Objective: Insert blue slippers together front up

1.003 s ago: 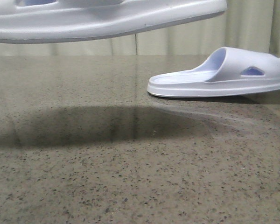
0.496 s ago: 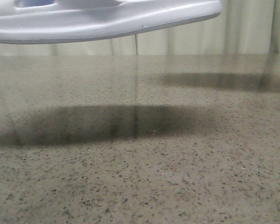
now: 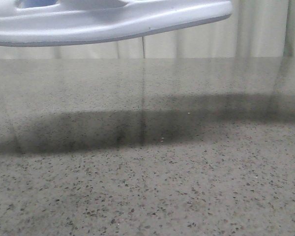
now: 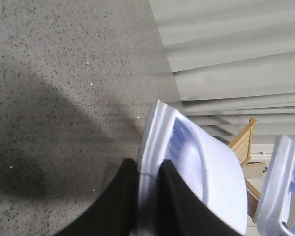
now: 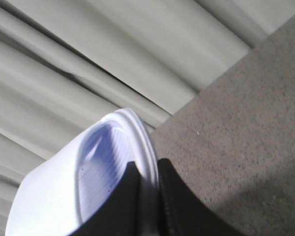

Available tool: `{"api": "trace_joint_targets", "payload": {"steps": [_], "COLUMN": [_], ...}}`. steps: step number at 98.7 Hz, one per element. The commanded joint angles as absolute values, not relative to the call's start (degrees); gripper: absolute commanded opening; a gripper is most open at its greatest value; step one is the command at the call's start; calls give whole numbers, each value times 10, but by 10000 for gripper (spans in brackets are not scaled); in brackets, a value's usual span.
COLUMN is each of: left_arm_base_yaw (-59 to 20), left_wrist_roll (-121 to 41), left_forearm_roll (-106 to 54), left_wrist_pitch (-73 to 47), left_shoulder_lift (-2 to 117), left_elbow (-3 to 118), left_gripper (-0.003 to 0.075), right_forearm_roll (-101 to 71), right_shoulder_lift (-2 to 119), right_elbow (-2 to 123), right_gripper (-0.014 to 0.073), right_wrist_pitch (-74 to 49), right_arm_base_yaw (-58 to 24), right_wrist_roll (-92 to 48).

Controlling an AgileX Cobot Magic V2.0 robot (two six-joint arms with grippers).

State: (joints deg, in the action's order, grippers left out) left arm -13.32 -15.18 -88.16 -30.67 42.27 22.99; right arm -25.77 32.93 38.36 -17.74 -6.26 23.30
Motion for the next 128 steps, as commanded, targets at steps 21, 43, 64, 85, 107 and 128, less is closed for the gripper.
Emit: {"api": "trace_joint_targets", "payload": {"steps": [21, 43, 64, 85, 107, 128], "left_arm_base_yaw": [-138, -138, -138, -138, -138, -138], "left_wrist_roll": [-153, -155, -158, -161, -161, -163], "left_forearm_roll": [-907, -907, -907, -907, -909, -924], "left_wrist_pitch": [-328, -339, -363, -387, -411, -427], "left_shoulder_lift": [421, 421, 421, 421, 421, 421], "left_elbow": [250, 250, 250, 250, 250, 250], "left_gripper": [16, 16, 16, 16, 16, 16], "right_forearm_roll": [-287, -287, -289, -321, -334, -377], "right_shoulder_lift": [324, 324, 331, 331, 331, 331], "right_elbow": [404, 404, 404, 404, 404, 401], "right_gripper": [-107, -107, -107, -107, -107, -107], "right_wrist_pitch": [-242, -274, -301, -318, -329, -349], "right_arm_base_yaw": [-60, -60, -60, -60, -60, -60], "right_wrist_roll": [231, 226, 220, 170, 146, 112]}}
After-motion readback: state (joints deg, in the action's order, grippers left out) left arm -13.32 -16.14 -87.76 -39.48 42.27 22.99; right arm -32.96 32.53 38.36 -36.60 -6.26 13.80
